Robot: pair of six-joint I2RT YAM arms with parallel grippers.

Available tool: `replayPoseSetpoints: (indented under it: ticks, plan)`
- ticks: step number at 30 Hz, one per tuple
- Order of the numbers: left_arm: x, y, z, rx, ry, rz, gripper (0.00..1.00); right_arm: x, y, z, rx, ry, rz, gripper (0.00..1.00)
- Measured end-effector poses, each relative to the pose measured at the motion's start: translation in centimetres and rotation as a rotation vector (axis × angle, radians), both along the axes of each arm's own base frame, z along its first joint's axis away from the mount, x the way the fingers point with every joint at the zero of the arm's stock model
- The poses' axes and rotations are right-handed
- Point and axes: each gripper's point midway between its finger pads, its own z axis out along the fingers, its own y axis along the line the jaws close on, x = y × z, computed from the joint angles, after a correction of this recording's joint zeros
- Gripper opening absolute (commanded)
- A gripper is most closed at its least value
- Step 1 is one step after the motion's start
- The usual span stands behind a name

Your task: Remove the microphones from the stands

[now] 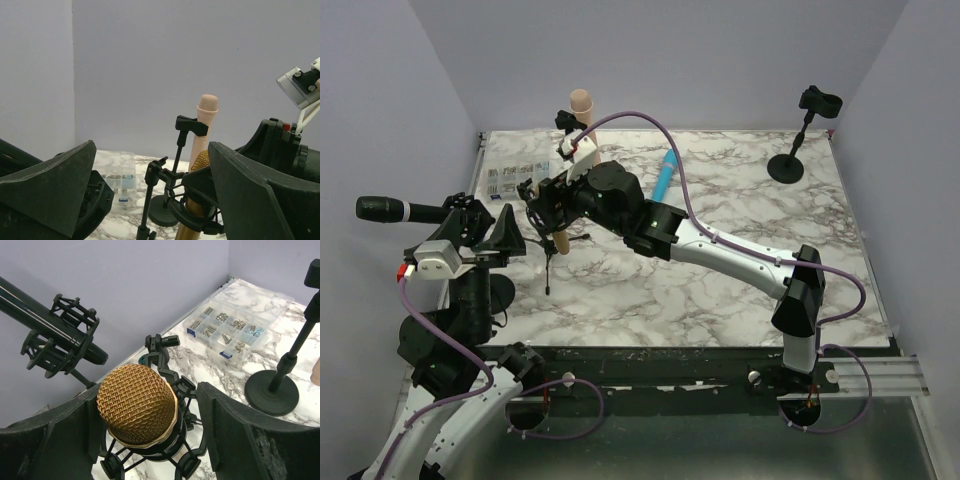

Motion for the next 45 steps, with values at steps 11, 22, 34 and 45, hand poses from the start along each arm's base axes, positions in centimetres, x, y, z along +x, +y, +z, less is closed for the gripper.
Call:
replayPoseSetpoints:
  ticks: [11,22,34,45]
  plan:
    - [0.0,0.0,0.0,-0.001,-0.001,-0.001,0.98,-0.1,0.0,0.1,-0.003,0.000,0.003,0.43]
    - [0.0,0.0,0.0,-0.003,0.000,-0.003,0.97,-0.2,-0.2,3.4,0.042,-0.028,0.008,0.28]
    - [0.2,-0.2,-0.1,0.002,0.007,-0.005,0.97,-0.7,-2.5,7.9,0.082,-0.109,-0.011,0.13]
    - [0.8,-0.6,-0.5,0.014,0.028,-0.007,0.98,-2.9,-7.9,18.8,0.294,-0.253,-0.032,0.06]
